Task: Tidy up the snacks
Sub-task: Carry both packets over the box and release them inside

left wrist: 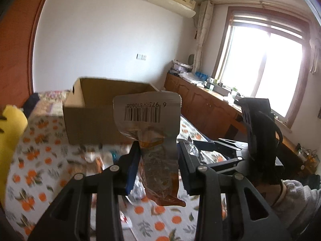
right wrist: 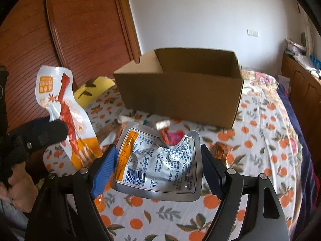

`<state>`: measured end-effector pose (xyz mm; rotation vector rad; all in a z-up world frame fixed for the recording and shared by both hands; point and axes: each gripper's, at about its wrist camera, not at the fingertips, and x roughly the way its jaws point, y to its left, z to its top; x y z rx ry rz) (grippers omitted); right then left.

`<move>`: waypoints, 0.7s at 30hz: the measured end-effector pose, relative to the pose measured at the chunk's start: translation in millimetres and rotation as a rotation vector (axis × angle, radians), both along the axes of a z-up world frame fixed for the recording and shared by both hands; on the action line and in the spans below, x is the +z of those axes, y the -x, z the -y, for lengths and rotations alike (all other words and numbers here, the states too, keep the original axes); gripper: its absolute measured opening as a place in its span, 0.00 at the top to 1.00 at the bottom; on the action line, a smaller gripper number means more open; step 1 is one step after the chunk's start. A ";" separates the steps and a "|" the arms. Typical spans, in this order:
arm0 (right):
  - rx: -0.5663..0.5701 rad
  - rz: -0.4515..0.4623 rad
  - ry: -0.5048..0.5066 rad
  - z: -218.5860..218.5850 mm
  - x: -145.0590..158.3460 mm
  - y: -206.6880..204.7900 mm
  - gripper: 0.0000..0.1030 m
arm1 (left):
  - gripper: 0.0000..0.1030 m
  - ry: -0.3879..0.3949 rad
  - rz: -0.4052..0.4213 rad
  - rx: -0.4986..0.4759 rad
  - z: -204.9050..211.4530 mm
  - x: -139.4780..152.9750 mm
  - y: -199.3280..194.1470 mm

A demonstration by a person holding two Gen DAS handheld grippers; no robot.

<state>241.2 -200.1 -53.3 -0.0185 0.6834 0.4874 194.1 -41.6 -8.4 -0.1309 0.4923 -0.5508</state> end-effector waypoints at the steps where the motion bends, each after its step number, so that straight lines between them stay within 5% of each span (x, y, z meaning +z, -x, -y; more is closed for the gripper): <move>1: 0.000 0.009 0.003 -0.2 5.0 -2.4 0.20 | 0.66 -0.003 0.012 -0.001 -0.6 6.5 -3.3; 11: 0.002 0.113 0.046 -9.6 65.4 -48.3 0.20 | 0.66 -0.068 0.124 0.031 -8.1 66.7 -63.9; 21: -0.015 0.161 0.053 -12.3 96.4 -112.9 0.20 | 0.66 -0.100 0.155 0.050 -14.5 78.9 -136.5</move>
